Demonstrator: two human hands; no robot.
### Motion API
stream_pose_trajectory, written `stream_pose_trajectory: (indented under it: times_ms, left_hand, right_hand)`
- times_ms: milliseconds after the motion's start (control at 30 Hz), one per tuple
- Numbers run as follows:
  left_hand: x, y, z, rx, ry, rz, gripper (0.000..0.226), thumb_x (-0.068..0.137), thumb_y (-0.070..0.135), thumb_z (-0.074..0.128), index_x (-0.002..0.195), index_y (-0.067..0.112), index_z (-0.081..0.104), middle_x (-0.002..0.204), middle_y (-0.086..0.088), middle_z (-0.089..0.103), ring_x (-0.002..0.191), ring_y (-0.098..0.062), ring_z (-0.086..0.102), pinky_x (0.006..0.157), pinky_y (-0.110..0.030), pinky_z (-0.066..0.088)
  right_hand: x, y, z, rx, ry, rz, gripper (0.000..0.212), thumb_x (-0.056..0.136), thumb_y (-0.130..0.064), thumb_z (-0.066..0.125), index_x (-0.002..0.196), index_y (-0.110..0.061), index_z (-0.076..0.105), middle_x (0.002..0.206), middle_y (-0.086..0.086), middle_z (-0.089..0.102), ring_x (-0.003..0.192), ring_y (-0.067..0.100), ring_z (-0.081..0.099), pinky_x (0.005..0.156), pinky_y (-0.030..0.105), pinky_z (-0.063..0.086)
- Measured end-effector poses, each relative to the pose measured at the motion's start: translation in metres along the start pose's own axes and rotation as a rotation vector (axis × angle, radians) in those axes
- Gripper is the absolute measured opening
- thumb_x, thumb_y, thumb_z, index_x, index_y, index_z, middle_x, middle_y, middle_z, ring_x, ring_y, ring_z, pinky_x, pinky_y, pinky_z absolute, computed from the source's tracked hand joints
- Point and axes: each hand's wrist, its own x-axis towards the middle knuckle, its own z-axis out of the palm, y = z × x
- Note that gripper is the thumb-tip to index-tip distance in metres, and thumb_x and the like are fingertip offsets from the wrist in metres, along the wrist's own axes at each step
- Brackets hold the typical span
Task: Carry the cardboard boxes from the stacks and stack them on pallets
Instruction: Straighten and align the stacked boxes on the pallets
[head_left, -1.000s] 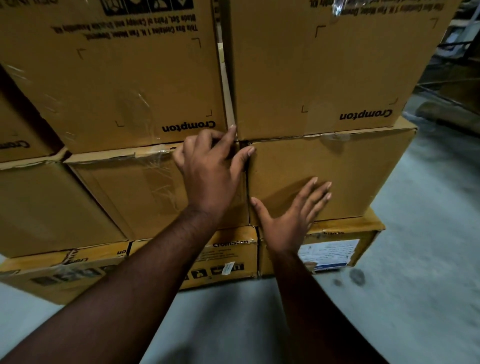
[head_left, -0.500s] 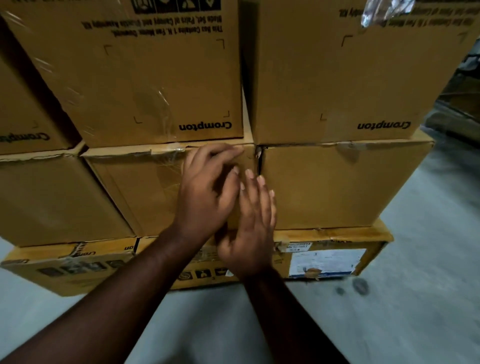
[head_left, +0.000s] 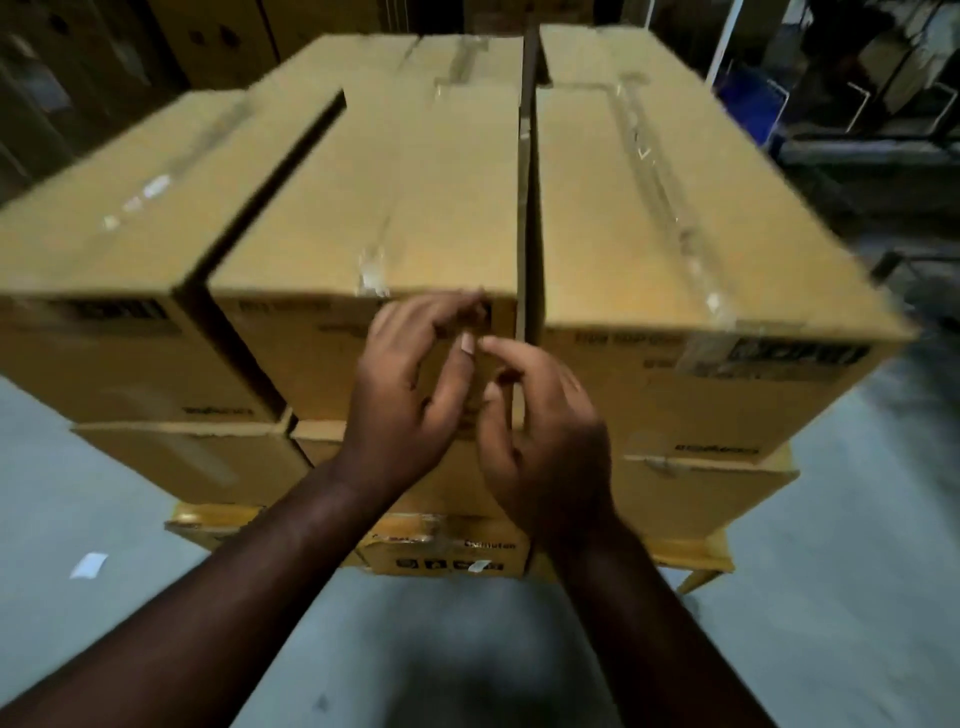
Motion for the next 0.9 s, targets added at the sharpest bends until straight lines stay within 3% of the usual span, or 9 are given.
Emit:
stream_pose_trajectory:
  times_ms: [100,200,300,333,433,600,667,733,900]
  left_hand:
    - [0.039,0.047,-0.023,-0.040,-0.106,-0.166,0.033,0.100,0.012,0.060,0.132,0.007,0.065,0.123,-0.002,0.068,0.116,-0.019,0.061,0.097,-0.039,0.050]
    - [0.069,0.093,-0.043,-0.054,-0.235,-0.282,0.033,0.100,0.019,0.060,0.133,0.015,0.065,0.125,0.004,0.066,0.118,-0.016,0.059,0.097,-0.041,0.050]
    - [0.086,0.122,-0.053,-0.046,-0.321,-0.400,0.032,0.101,0.018,0.064,0.133,0.021,0.065,0.123,0.009,0.065,0.116,-0.011,0.058,0.095,-0.038,0.051]
    - [0.091,0.129,-0.055,-0.031,-0.360,-0.439,0.034,0.100,0.018,0.065,0.133,0.022,0.064,0.123,0.010,0.065,0.116,-0.010,0.057,0.094,-0.039,0.052]
    - [0.094,0.135,-0.057,-0.015,-0.458,-0.535,0.037,0.097,0.017,0.067,0.133,0.025,0.063,0.126,0.011,0.063,0.115,-0.008,0.057,0.094,-0.042,0.056]
    - [0.100,0.115,-0.044,-0.139,-0.504,-0.795,0.041,0.098,0.018,0.068,0.138,0.025,0.059,0.130,0.004,0.065,0.111,-0.004,0.064,0.095,-0.033,0.059]
    - [0.103,0.103,-0.030,-0.183,-0.549,-0.846,0.047,0.098,0.019,0.067,0.143,0.023,0.055,0.138,0.001,0.062,0.117,-0.004,0.061,0.099,-0.028,0.056]
    - [0.107,0.094,-0.013,-0.196,-0.583,-0.833,0.053,0.098,0.022,0.068,0.148,0.023,0.050,0.147,0.003,0.055,0.127,-0.007,0.056,0.106,-0.034,0.053]
    - [0.134,0.074,0.029,-0.145,-0.623,-0.824,0.066,0.097,0.027,0.070,0.156,0.018,0.041,0.159,-0.001,0.043,0.144,-0.015,0.042,0.118,-0.035,0.038]
  right_hand:
    - [0.034,-0.060,-0.043,0.046,-0.218,0.283,0.062,0.099,-0.023,0.063,0.156,-0.024,0.039,0.144,-0.002,0.060,0.123,0.008,0.061,0.094,0.025,0.057]
    - [0.061,-0.103,-0.092,0.013,-0.350,0.360,0.064,0.099,-0.018,0.060,0.158,-0.029,0.036,0.144,-0.003,0.057,0.123,0.007,0.058,0.094,0.025,0.056]
    - [0.090,-0.123,-0.124,-0.002,-0.380,0.573,0.062,0.102,-0.022,0.059,0.155,-0.041,0.034,0.148,-0.011,0.054,0.124,-0.003,0.052,0.093,0.007,0.044]
    - [0.098,-0.127,-0.133,-0.002,-0.378,0.672,0.062,0.102,-0.023,0.060,0.154,-0.043,0.034,0.148,-0.014,0.054,0.123,-0.004,0.051,0.091,0.006,0.043]
    - [0.111,-0.122,-0.145,0.042,-0.318,0.852,0.059,0.101,-0.020,0.062,0.150,-0.044,0.041,0.143,-0.016,0.058,0.127,0.004,0.055,0.095,0.022,0.051]
    - [0.135,-0.056,-0.148,-0.047,-0.204,0.999,0.052,0.097,-0.022,0.065,0.142,-0.043,0.048,0.135,-0.016,0.061,0.123,0.012,0.057,0.100,0.044,0.056]
    - [0.147,-0.024,-0.149,-0.137,-0.185,1.025,0.052,0.096,-0.027,0.066,0.142,-0.040,0.048,0.137,-0.009,0.060,0.124,0.019,0.057,0.099,0.040,0.054]
    - [0.158,0.002,-0.149,-0.237,-0.203,1.036,0.053,0.094,-0.030,0.067,0.144,-0.036,0.048,0.142,-0.002,0.057,0.128,0.023,0.054,0.099,0.034,0.047]
    - [0.168,0.039,-0.142,-0.254,-0.354,1.043,0.061,0.094,-0.036,0.068,0.150,-0.031,0.045,0.149,0.000,0.054,0.135,0.023,0.051,0.110,0.040,0.046]
